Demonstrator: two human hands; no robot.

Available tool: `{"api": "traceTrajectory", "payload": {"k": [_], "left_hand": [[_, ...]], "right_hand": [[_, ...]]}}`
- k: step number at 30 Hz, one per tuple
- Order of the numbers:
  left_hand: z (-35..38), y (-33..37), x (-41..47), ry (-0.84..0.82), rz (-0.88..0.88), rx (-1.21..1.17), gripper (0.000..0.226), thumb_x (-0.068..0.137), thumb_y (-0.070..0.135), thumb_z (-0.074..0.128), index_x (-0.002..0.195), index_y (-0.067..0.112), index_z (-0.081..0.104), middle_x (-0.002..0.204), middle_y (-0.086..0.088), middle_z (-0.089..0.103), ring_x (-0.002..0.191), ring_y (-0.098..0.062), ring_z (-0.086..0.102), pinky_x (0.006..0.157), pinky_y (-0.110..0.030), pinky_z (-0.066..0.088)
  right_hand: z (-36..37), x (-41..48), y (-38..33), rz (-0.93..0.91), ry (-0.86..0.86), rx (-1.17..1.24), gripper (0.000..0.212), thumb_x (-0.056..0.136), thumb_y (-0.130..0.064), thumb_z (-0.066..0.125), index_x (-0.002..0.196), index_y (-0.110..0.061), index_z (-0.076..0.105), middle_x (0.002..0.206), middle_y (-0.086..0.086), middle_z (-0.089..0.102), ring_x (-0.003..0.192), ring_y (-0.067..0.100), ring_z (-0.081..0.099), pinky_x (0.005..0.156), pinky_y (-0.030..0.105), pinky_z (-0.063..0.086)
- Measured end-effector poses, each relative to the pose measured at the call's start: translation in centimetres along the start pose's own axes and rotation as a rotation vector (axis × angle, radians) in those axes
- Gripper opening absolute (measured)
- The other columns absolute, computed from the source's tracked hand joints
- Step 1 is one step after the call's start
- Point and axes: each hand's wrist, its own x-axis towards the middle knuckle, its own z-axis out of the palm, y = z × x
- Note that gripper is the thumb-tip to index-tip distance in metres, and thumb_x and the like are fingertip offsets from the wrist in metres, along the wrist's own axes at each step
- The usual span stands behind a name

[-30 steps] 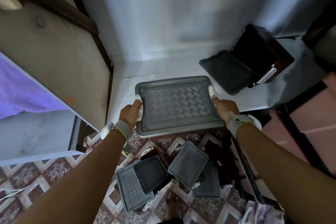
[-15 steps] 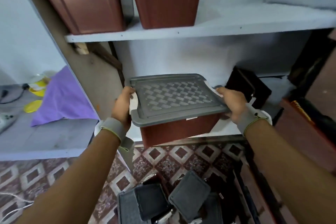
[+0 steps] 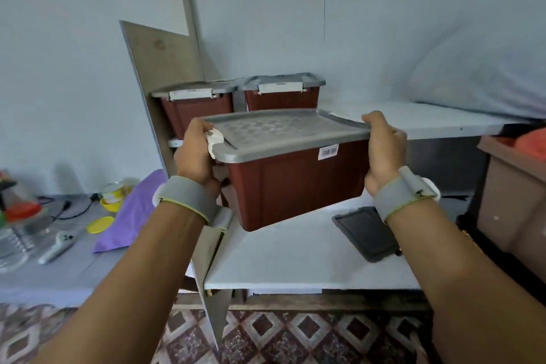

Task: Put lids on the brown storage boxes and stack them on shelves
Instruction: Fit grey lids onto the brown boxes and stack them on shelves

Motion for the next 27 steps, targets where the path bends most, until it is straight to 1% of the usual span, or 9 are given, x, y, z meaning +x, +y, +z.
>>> {"api": "traceTrajectory", "payload": {"k": [4, 6, 9, 12, 15, 17, 22, 24, 27], "left_hand": [[1.9, 4.1, -1.6, 0.008, 0.033, -0.084, 0.014, 0.074, 0.033, 0.057, 0.066, 0.022, 0.051, 0.051, 0.003, 0.045, 0.037, -0.017, 0.04, 0.049, -0.022, 0.04], [2.8, 5.8, -2.1, 0.018, 0.079, -0.131, 0.02, 0.08, 0.028, 0.054, 0.063, 0.02, 0.047, 0.039, 0.004, 0.038, 0.028, -0.014, 0.035, 0.046, -0.019, 0.039], [4.2, 8.3, -2.2, 0.035, 0.154, -0.213, 0.023, 0.084, 0.02, 0.053, 0.062, 0.018, 0.047, 0.036, 0.004, 0.039, 0.025, -0.014, 0.036, 0.041, -0.016, 0.04], [5.0, 10.9, -1.0, 0.075, 0.185, -0.24, 0.016, 0.077, 0.026, 0.057, 0.062, 0.019, 0.055, 0.052, 0.001, 0.051, 0.038, -0.017, 0.045, 0.048, -0.019, 0.043], [5.6, 12.1, 0.4, 0.132, 0.218, -0.212, 0.021, 0.057, 0.04, 0.059, 0.056, 0.02, 0.065, 0.071, -0.003, 0.065, 0.071, -0.03, 0.067, 0.078, -0.046, 0.057], [5.4, 12.9, 1.7, 0.188, 0.288, -0.205, 0.025, 0.059, 0.044, 0.059, 0.064, 0.02, 0.066, 0.079, -0.004, 0.07, 0.093, -0.035, 0.071, 0.088, -0.056, 0.055], [3.9, 14.4, 5.3, 0.209, 0.387, -0.158, 0.041, 0.06, 0.061, 0.055, 0.067, 0.024, 0.067, 0.081, -0.001, 0.073, 0.087, -0.031, 0.07, 0.084, -0.052, 0.057], [2.9, 15.0, 7.3, 0.185, 0.391, -0.104, 0.045, 0.06, 0.066, 0.054, 0.073, 0.025, 0.069, 0.085, -0.001, 0.073, 0.087, -0.03, 0.07, 0.084, -0.051, 0.058], [1.5, 16.1, 10.0, 0.128, 0.383, -0.057, 0.073, 0.054, 0.073, 0.052, 0.1, 0.02, 0.073, 0.104, -0.002, 0.073, 0.094, -0.026, 0.068, 0.078, -0.041, 0.056]], "right_hand": [[2.2, -1.2, -4.2, -0.082, -0.006, -0.007, 0.053, 0.077, -0.048, 0.064, 0.115, -0.017, 0.044, 0.102, -0.006, 0.056, 0.088, 0.007, 0.053, 0.073, 0.029, 0.041], [3.7, -1.9, -6.1, -0.145, 0.008, -0.045, 0.059, 0.071, -0.056, 0.062, 0.114, -0.02, 0.045, 0.116, -0.003, 0.055, 0.102, 0.015, 0.054, 0.087, 0.035, 0.043], [6.2, -2.4, -8.4, -0.225, 0.05, -0.125, 0.066, 0.067, -0.062, 0.058, 0.117, -0.021, 0.046, 0.129, -0.001, 0.043, 0.118, 0.024, 0.047, 0.101, 0.047, 0.041], [9.4, -2.7, -9.5, -0.292, 0.004, -0.176, 0.08, 0.069, -0.065, 0.057, 0.134, -0.023, 0.04, 0.144, -0.001, 0.029, 0.129, 0.025, 0.035, 0.105, 0.049, 0.036], [12.4, -3.6, -9.8, -0.3, -0.105, -0.196, 0.084, 0.068, -0.072, 0.051, 0.14, -0.031, 0.035, 0.142, -0.001, 0.026, 0.131, 0.028, 0.031, 0.109, 0.051, 0.031], [15.2, -4.3, -9.6, -0.309, -0.17, -0.192, 0.087, 0.065, -0.074, 0.05, 0.141, -0.034, 0.035, 0.14, -0.001, 0.025, 0.132, 0.029, 0.029, 0.11, 0.051, 0.028], [20.2, -4.2, -9.0, -0.326, -0.329, -0.227, 0.093, 0.065, -0.071, 0.055, 0.146, -0.033, 0.03, 0.145, -0.002, 0.026, 0.134, 0.025, 0.028, 0.109, 0.05, 0.031], [22.2, -3.3, -8.7, -0.3, -0.369, -0.197, 0.087, 0.064, -0.071, 0.057, 0.141, -0.036, 0.038, 0.14, -0.003, 0.027, 0.131, 0.022, 0.034, 0.106, 0.047, 0.036], [25.3, -1.5, -8.3, -0.207, -0.403, -0.148, 0.078, 0.053, -0.074, 0.06, 0.122, -0.037, 0.057, 0.133, 0.003, 0.043, 0.115, 0.026, 0.056, 0.095, 0.045, 0.049]]}}
